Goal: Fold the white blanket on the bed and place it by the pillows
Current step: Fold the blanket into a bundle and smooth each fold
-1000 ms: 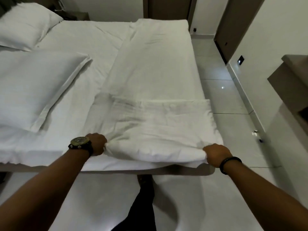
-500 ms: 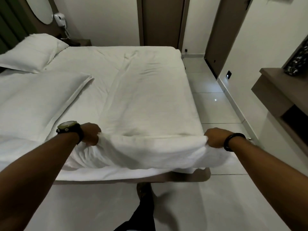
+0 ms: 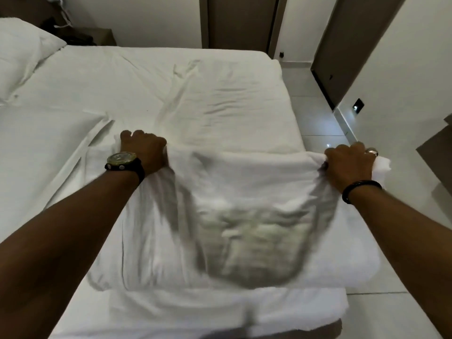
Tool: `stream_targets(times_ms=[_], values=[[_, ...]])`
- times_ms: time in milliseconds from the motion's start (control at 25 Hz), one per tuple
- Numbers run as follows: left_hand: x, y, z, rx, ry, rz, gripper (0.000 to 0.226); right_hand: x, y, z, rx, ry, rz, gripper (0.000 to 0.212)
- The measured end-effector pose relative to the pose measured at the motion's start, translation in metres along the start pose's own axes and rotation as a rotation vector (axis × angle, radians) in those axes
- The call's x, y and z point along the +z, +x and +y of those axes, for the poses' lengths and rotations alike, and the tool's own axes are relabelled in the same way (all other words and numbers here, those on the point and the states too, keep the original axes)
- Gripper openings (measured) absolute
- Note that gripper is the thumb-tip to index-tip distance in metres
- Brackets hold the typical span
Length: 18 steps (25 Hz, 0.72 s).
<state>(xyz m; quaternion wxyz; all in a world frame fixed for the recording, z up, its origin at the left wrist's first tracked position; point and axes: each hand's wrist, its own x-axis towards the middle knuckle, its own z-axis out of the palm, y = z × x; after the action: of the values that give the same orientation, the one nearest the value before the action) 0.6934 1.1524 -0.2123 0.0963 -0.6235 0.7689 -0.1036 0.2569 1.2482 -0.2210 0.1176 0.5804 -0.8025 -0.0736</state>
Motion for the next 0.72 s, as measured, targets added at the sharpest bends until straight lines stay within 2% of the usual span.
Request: stream_targets(times_ms=[120, 200, 320, 440, 560, 640, 720], values=[[0.044, 0.073, 0.002, -0.016, -0.019, -0.060, 0.025, 0.035, 0.065, -0.027, 0.038, 0.118, 0.040, 0.025], [0.077, 0.088, 0.012, -0.043, -0.119, -0.161, 0.038, 0.065, 0.074, -0.046, 0.035, 0.213, -0.047, 0.034], [0.126, 0.060, 0.051, 0.027, -0.383, -0.279, 0.061, 0.104, 0.037, -0.085, 0.020, 0.393, -0.291, 0.066], [0.157, 0.002, 0.096, 0.046, -0.525, -0.322, 0.082, 0.126, -0.011, -0.133, -0.085, 0.498, -0.399, 0.074], [0.172, -0.023, 0.126, -0.029, -0.580, -0.281, 0.073, 0.138, -0.012, -0.187, -0.255, 0.518, -0.376, 0.075], [0.178, -0.017, 0.137, 0.041, -0.559, -0.199, 0.070, 0.148, -0.003, -0.216, -0.359, 0.522, -0.361, 0.073], [0.195, -0.008, 0.126, 0.127, -0.425, -0.212, 0.074, 0.172, 0.003, -0.212, -0.425, 0.421, -0.361, 0.075]])
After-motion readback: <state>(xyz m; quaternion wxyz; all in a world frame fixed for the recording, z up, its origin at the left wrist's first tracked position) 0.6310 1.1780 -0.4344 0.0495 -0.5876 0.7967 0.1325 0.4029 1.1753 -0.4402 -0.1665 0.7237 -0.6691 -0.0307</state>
